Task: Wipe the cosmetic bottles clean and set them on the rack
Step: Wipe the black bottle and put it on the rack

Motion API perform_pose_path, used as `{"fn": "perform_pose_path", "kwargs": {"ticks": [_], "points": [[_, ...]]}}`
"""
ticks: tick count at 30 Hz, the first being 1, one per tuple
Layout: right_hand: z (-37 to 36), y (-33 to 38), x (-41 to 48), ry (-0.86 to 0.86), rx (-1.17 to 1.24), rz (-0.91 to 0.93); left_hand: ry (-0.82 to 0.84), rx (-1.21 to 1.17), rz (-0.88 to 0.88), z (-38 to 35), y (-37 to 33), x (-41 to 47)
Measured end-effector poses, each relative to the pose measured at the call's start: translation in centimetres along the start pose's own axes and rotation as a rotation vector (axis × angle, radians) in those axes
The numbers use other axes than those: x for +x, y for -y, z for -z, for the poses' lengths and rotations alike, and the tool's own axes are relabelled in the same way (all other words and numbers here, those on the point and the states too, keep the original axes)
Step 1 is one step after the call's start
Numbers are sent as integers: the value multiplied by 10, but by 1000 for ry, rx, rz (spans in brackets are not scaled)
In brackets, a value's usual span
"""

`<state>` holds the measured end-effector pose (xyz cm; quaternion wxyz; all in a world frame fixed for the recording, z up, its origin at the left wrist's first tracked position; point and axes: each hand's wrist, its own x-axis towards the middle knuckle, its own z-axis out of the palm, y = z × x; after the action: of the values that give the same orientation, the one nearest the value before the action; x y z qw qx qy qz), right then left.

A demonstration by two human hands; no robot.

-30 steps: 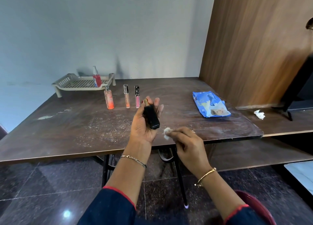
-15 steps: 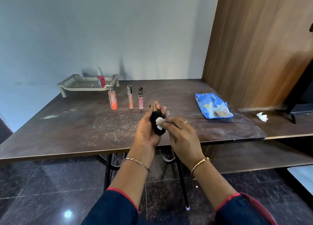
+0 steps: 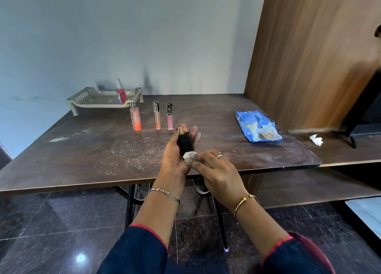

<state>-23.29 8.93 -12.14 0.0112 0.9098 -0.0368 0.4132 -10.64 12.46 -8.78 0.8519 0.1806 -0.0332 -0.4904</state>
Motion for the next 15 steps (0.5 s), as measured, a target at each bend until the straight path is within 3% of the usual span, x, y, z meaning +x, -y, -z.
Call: {"fn": "perform_pose_path", "kwargs": {"ticks": [7, 15], "points": [[-1, 1, 15, -144, -21, -69, -179, -47, 85, -8, 1, 0], [1, 3, 11, -91, -53, 43, -290, -124, 22, -11, -2, 3]]}}
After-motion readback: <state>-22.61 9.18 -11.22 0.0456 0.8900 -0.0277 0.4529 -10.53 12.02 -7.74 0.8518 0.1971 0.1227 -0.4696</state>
